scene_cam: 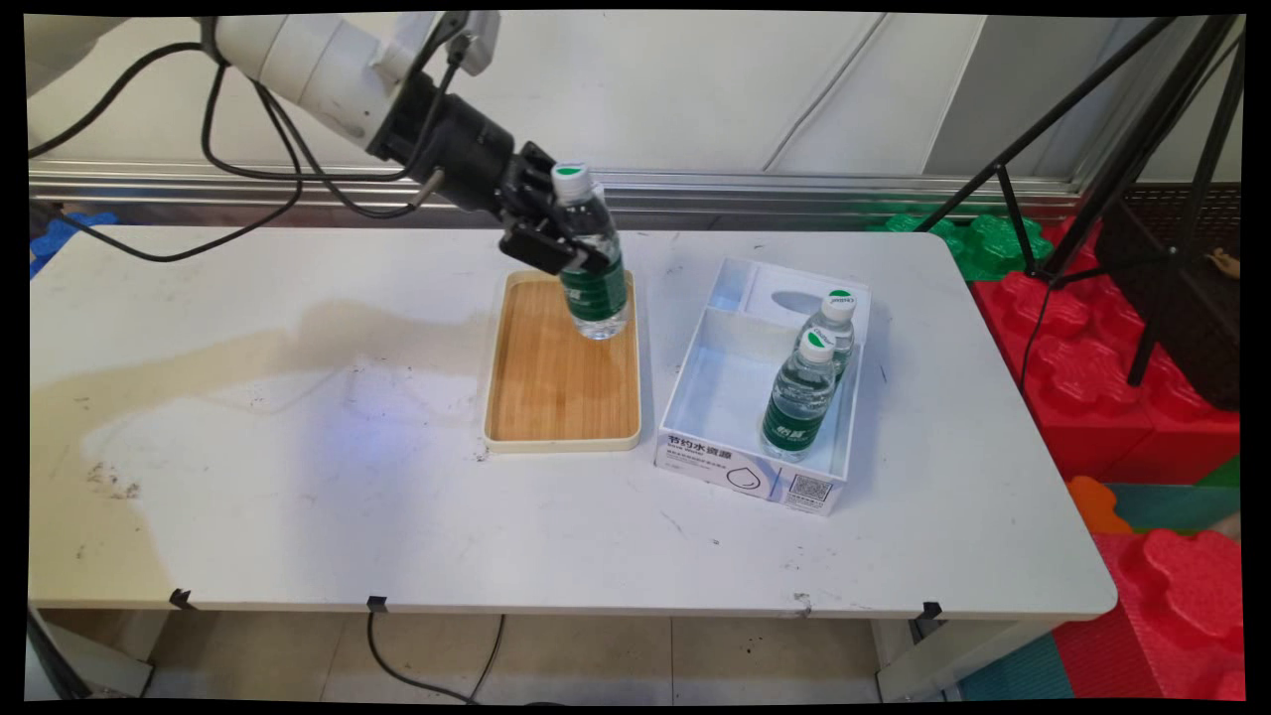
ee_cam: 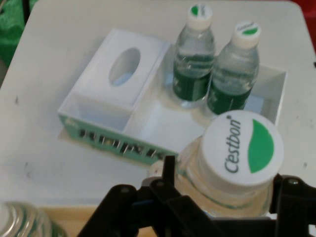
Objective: Place the picked object on the tray
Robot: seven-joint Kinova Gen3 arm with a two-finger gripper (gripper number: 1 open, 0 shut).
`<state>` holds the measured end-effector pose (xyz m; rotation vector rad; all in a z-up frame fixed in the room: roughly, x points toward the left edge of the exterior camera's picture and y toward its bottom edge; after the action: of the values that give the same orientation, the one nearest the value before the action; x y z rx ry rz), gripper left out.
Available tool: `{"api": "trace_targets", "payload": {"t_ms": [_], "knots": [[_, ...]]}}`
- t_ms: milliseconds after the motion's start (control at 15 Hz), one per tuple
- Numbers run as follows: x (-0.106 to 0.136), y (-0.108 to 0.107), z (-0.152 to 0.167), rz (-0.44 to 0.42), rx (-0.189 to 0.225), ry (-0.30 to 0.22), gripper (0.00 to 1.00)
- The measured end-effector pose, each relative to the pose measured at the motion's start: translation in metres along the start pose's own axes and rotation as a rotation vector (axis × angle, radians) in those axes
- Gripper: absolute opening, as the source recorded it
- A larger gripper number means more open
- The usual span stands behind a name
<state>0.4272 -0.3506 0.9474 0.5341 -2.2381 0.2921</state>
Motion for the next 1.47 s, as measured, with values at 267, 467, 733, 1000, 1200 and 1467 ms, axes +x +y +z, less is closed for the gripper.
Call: {"api": "trace_targets", "payload": {"t_ms": [267, 467, 733, 1000, 1200, 1467], "knots": [[-0.019, -0.012, -0.001, -0.029, 0.022, -0.026, 0.00], [-0.033, -0.024, 0.007, -0.053, 0.039, -0.045, 0.00], [-0.049, -0.036, 0.024, -0.077, 0.056, -0.067, 0.00], [-0.062, -0.045, 0.044, -0.097, 0.065, -0.088, 0.00], [-0.070, -0.050, 0.055, -0.108, 0.067, -0.098, 0.00], [-0.078, -0.054, 0.068, -0.116, 0.068, -0.103, 0.00]]}}
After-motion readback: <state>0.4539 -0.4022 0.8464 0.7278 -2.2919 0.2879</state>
